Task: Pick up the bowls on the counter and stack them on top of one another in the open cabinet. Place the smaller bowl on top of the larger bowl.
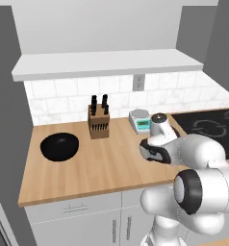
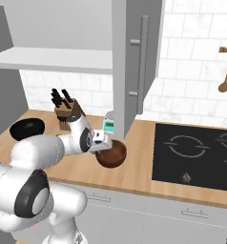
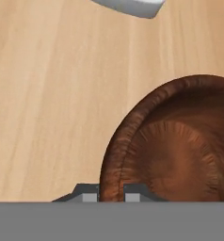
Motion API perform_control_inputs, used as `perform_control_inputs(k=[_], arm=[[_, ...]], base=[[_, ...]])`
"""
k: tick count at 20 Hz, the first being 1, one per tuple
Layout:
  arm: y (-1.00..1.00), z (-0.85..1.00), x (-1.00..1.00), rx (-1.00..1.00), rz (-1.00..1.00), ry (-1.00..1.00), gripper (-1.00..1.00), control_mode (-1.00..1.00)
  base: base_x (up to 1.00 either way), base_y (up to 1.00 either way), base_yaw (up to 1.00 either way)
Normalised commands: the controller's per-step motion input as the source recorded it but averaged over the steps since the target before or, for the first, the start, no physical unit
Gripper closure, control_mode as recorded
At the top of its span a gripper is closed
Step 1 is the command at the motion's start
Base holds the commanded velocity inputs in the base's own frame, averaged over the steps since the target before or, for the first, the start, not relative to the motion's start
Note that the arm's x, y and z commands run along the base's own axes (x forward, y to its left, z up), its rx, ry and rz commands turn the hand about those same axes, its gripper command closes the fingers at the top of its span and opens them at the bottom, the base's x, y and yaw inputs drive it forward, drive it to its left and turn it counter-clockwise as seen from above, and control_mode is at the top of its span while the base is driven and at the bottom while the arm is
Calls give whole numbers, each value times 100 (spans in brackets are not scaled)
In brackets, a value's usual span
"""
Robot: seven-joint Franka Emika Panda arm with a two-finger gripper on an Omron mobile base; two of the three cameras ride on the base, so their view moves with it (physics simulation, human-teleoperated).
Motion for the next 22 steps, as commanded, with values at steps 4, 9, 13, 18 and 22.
perform_control_inputs(k=[4, 9, 13, 18, 22], arm=[[66, 90, -26, -13, 49, -33, 100, -100], [89, 86, -1, -16, 58, -19, 100, -100], [99, 92, 0, -15, 58, -7, 100, -100], [100, 87, -6, -19, 57, -1, 100, -100], [100, 64, -9, -26, 52, 3, 100, -100]], base=[[0, 0, 0], [0, 0, 0], [0, 0, 0], [0, 0, 0], [0, 0, 0]])
